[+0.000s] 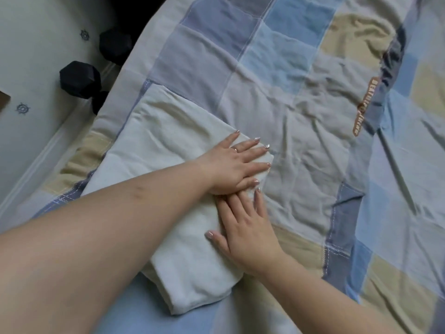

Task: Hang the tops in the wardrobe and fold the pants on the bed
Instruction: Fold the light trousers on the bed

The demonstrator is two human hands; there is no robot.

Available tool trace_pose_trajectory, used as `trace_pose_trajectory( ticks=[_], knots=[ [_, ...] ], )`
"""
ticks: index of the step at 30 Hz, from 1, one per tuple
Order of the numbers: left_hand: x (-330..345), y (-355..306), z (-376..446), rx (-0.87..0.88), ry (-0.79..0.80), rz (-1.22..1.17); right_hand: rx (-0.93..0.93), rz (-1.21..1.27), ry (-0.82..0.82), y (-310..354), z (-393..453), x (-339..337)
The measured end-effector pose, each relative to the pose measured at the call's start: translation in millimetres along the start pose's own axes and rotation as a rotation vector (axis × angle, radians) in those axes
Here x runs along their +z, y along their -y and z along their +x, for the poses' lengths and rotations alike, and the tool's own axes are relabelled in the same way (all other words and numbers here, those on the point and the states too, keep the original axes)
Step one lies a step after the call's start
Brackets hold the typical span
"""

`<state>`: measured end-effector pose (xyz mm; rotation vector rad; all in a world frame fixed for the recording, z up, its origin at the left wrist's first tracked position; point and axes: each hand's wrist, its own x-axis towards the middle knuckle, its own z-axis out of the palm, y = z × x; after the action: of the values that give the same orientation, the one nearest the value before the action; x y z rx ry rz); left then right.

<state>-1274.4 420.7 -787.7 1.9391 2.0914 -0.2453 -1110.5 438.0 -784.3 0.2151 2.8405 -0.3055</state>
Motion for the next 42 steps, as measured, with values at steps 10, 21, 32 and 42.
trace_pose_trajectory(
  ticks=[10, 21, 32, 42],
  knots=[
    [-2, -14, -4, -0.176, 0.038, -0.076, -0.117, 0.202, 0.011, 22, -97, 15],
    [37, -39, -154, -0.719, 0.02, -0.158, 0.526, 0.861, -0.071, -7, -27, -6],
    [29, 52, -191, -1.019, -0.221, -0.797, 0.512, 1.196, -0.022, -8, -36, 11],
    [33, 40, -186, -0.84, -0.181, -0.823, 0.425, 1.058, -0.106, -2, -19, 18]
  ],
)
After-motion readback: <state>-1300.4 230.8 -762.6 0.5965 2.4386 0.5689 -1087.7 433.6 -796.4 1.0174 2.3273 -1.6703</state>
